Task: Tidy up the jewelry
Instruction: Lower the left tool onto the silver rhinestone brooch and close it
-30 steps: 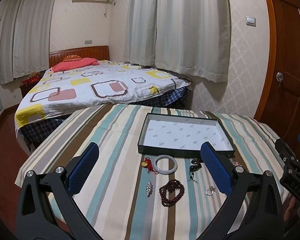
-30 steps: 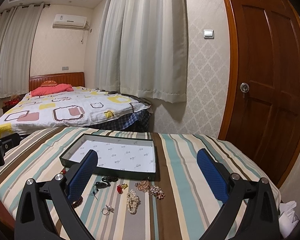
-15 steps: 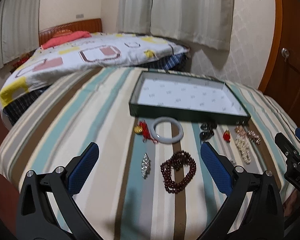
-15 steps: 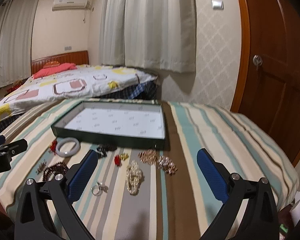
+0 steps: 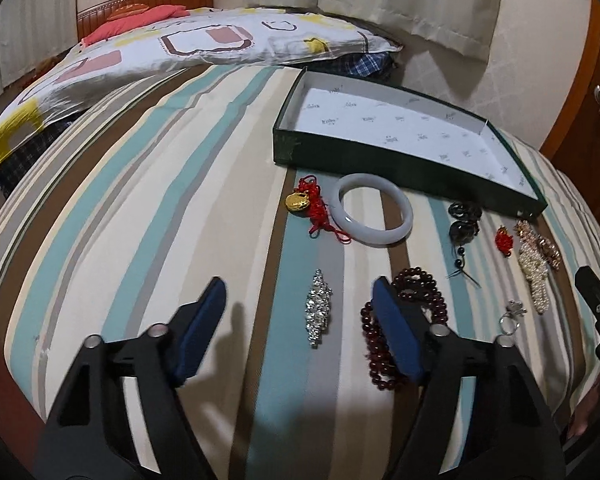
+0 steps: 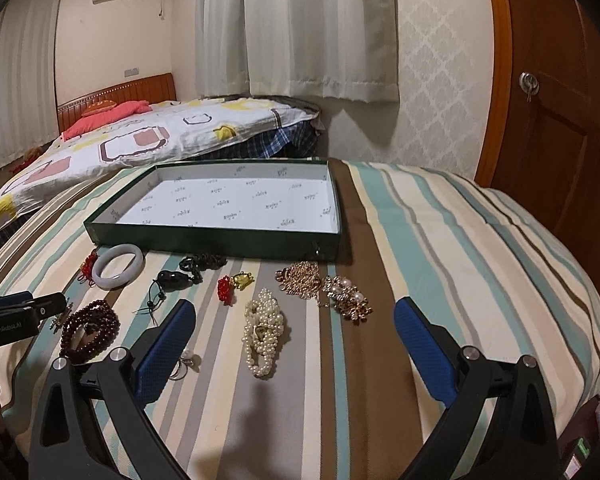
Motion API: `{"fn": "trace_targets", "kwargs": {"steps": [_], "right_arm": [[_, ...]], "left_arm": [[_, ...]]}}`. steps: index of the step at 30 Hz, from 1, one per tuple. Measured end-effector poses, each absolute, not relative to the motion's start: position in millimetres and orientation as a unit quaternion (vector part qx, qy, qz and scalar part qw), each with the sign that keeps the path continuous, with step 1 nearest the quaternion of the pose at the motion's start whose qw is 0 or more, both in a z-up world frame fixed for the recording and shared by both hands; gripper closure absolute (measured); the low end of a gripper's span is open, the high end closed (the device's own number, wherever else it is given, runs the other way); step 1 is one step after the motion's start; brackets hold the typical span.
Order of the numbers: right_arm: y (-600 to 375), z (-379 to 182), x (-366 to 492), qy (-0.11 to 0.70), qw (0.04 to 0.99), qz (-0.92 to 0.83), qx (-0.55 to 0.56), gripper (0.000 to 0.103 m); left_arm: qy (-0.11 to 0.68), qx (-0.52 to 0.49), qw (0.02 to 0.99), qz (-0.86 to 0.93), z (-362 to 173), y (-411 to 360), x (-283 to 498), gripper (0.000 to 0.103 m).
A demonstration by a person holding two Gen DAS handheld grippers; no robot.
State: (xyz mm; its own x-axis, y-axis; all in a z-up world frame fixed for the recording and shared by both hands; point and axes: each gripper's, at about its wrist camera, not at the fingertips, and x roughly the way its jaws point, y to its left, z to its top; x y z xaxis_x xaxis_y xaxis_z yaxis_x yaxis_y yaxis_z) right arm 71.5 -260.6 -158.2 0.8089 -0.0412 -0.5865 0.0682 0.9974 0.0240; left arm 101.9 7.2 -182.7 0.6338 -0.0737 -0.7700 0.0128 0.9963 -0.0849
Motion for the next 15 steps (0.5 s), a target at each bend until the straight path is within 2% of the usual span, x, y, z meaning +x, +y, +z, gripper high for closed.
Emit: {"fn": "trace_targets", "kwargs": {"steps": [8, 10, 11, 13, 15], "right_arm": [[-257.9, -162.9, 75.8, 0.317, 0.948, -0.024, 0.021, 0.006], [-257.7, -163.3, 76.3, 0.319, 0.947, -0.024, 0.021, 0.006], [-257.6, -163.7, 76.5, 0.320, 0.947, -0.024, 0.021, 0.006], [-257.4, -164.1, 76.8, 0.321, 0.947, -0.024, 0.020, 0.006], [-257.5, -164.4, 76.7, 0.320, 0.947, -0.023, 0.021, 0.006]], "left_arm": [[0.442, -0.019, 0.896, -0.041, -191.7, 5.0, 107.8, 0.055], [0.439, -0.006, 0.897, -0.046, -192.0, 2.6, 106.8, 0.065], [0.438, -0.002, 0.898, -0.044, -192.3, 2.1, 106.2, 0.067], [0.435, 0.000, 0.899, -0.043, -192.4, 3.4, 106.1, 0.078], [0.433, -0.013, 0.900, -0.052, -192.5, 6.9, 105.5, 0.084]]}}
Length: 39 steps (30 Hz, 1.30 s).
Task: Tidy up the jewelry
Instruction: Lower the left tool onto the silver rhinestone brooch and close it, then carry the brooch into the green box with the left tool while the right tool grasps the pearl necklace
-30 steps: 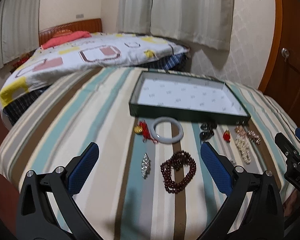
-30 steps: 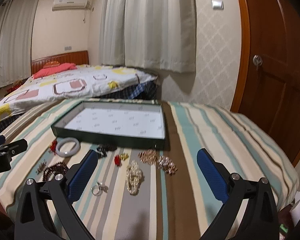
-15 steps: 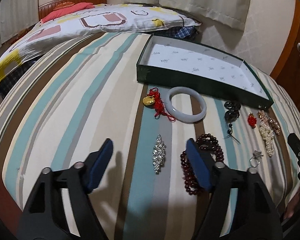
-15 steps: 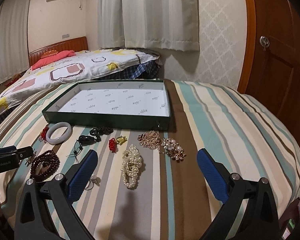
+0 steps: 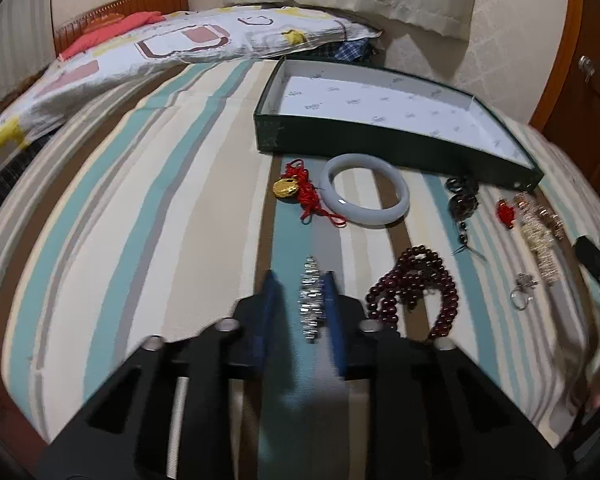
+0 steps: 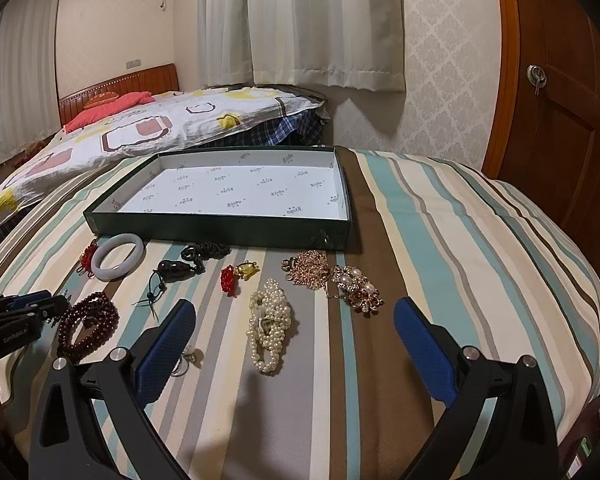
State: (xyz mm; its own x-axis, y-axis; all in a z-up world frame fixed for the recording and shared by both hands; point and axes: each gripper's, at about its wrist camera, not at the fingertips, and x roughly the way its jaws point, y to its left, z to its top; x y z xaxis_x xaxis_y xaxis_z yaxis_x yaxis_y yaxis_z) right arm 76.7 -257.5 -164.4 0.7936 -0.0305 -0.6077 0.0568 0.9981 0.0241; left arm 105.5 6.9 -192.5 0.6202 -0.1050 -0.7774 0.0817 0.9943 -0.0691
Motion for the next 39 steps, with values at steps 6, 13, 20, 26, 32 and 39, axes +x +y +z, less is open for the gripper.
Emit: {"fn": "trace_targets", "kwargs": {"steps": [6, 13, 20, 26, 32, 39], "right_arm": [[-257.6, -168.7, 79.2, 0.328, 0.944, -0.022, 0.020, 0.006], [-257.8, -175.5, 86.9, 0.344, 0.939, -0.011, 0.025, 0.007], [-254.6, -181.8, 101.3, 0.357, 0.934, -0.001, 0.018, 0.016], [-256.7, -192.2, 110.7, 0.383, 0.923, 0.008, 0.024, 0.043], [-256.7, -197.0, 111.5, 0.396, 0.918, 0.025, 0.025, 0.072], [-255.7, -194.8, 102.7, 0.396, 0.917, 0.042, 0.034, 0.082]], "left_arm": [[0.430, -0.029, 0.900, -0.063, -192.1, 10.7, 105.1, 0.091], [0.428, -0.043, 0.901, -0.059, -188.3, 13.2, 106.5, 0.091], [0.427, -0.046, 0.902, -0.054, -186.9, 17.8, 109.1, 0.091], [0.426, -0.051, 0.902, -0.050, -186.7, 19.9, 111.6, 0.091], [0.428, -0.053, 0.901, -0.050, -187.8, 21.0, 112.6, 0.091], [0.424, -0.052, 0.903, -0.051, -184.7, 19.3, 110.6, 0.091]]}}
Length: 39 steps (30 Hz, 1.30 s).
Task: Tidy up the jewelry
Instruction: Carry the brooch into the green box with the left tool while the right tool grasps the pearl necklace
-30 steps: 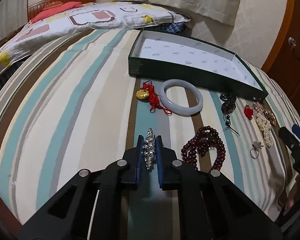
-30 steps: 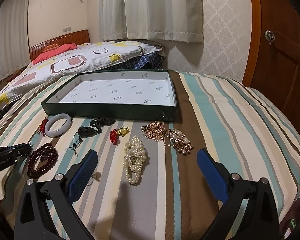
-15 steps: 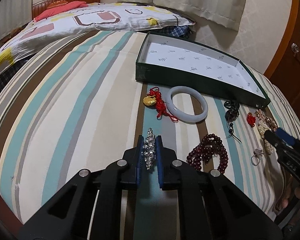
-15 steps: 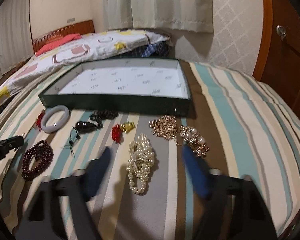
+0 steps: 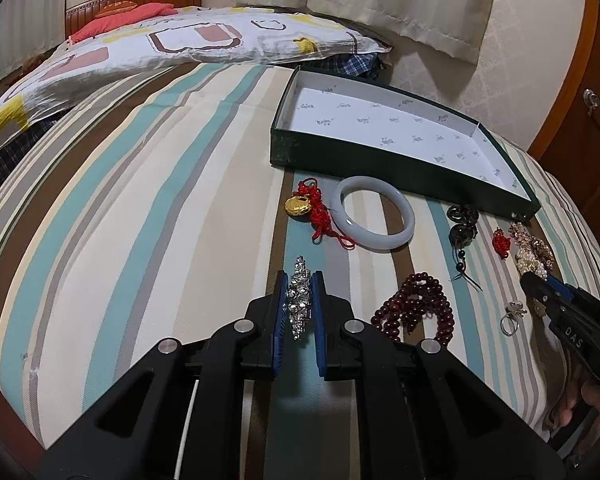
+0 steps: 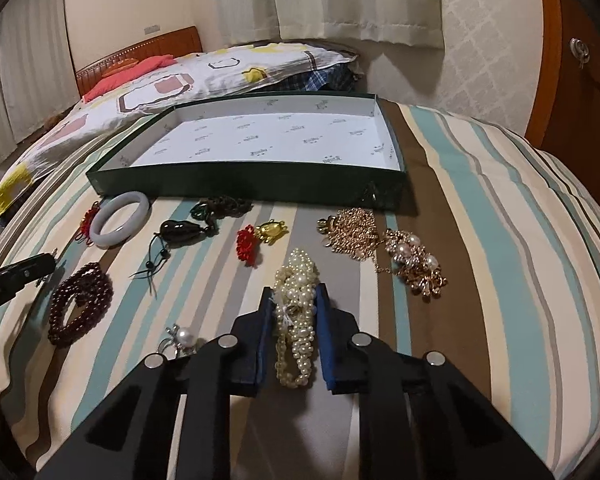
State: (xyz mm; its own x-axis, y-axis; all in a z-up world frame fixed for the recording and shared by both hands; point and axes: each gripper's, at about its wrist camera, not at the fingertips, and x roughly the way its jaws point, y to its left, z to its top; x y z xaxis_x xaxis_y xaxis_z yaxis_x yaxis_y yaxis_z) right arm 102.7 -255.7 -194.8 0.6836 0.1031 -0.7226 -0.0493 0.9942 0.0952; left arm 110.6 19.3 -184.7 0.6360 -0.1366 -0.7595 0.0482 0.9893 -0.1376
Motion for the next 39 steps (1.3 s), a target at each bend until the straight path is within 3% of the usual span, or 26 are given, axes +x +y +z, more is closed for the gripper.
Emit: {"fn": "trace_targets", "kwargs": {"steps": [13, 23, 39], "right_arm": [[-265.1, -147.9, 106.4, 0.340, 0.939, 0.037, 0.045, 0.083], [-277.9, -126.3, 159.0, 0.309, 0.949, 0.031, 0.053, 0.083], [-287.0, -177.1, 235.4, 0.387, 0.920, 0.022, 0.050, 0.082]], "left_arm": [[0.383, -0.055, 0.919, -0.080, -145.1, 1.3, 114.9, 0.091], [0.352, -0.057, 0.929, -0.100, -117.3, -22.1, 173.6, 0.091], [0.435, -0.029, 0.894, -0.099, -184.8, -50.4, 282.7, 0.091]]}}
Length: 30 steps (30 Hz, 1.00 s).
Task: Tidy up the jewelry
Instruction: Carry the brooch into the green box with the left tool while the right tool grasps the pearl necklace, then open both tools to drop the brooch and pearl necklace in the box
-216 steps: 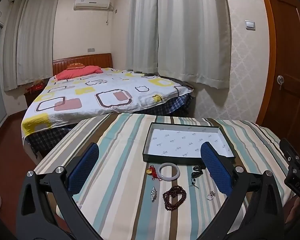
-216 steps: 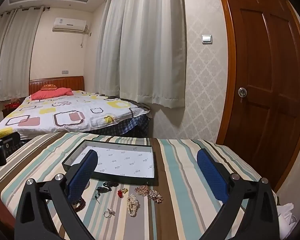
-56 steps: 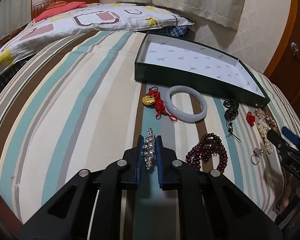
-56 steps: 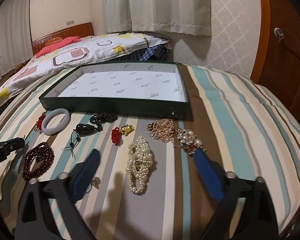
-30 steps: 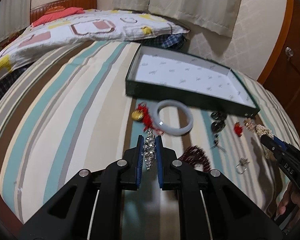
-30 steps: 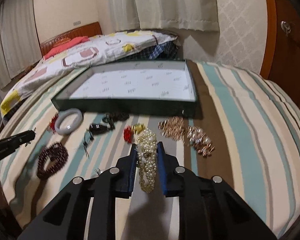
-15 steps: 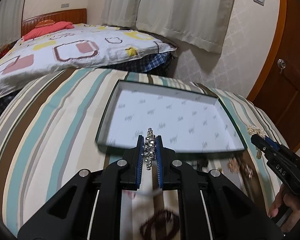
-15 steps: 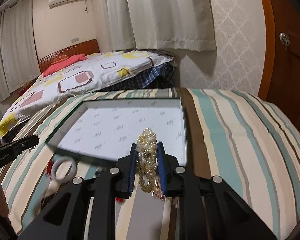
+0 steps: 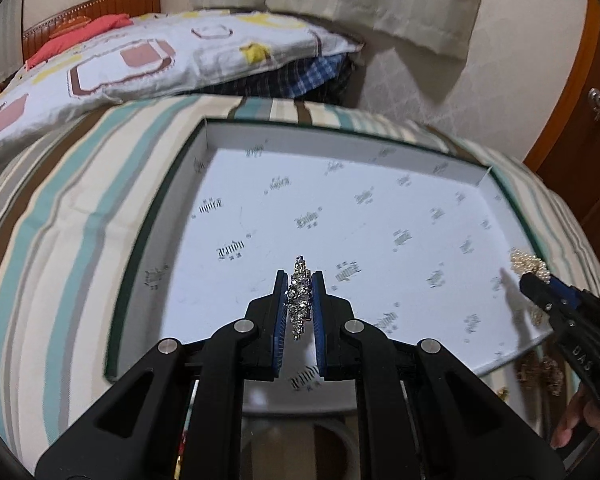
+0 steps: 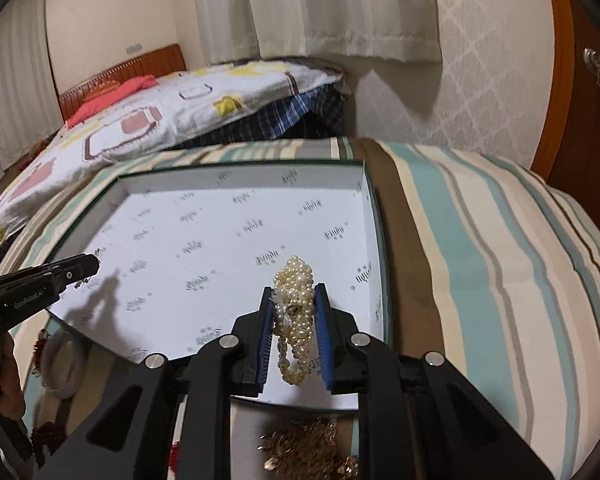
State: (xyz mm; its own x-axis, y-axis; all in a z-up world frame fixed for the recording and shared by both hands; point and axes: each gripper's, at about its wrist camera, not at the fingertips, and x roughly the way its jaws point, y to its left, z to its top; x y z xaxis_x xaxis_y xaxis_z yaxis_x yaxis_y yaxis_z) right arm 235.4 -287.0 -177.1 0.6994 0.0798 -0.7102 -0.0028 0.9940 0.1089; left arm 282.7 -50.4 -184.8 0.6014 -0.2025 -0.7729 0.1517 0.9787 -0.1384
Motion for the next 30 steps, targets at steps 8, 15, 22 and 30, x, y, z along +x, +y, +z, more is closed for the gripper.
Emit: {"fn": "trace_targets", "kwargs": {"steps": [8, 15, 22, 30], "right_arm": [[-285.0, -185.2, 237.0, 0.405, 0.913, 0.024, 0.047, 0.080], [-284.6, -183.1, 237.6, 0.400, 0.915, 0.028, 0.046, 0.065], [-286.5, -162.9, 226.7, 0.374, 0.926, 0.026, 0.052, 0.063], [-274.6, -135.8, 179.8, 0.330, 0.943, 0.033, 0.041, 0.063]], "left_arm": [[0.445, -0.016, 0.890, -0.098, -193.2, -53.7, 288.4, 0.088], [0.443, -0.019, 0.891, -0.102, -191.3, -53.2, 288.0, 0.065], [0.421, -0.028, 0.900, -0.107, -172.7, -51.4, 276.5, 0.052], [0.362, -0.030, 0.925, -0.111, -137.6, -44.2, 216.0, 0.042]]}}
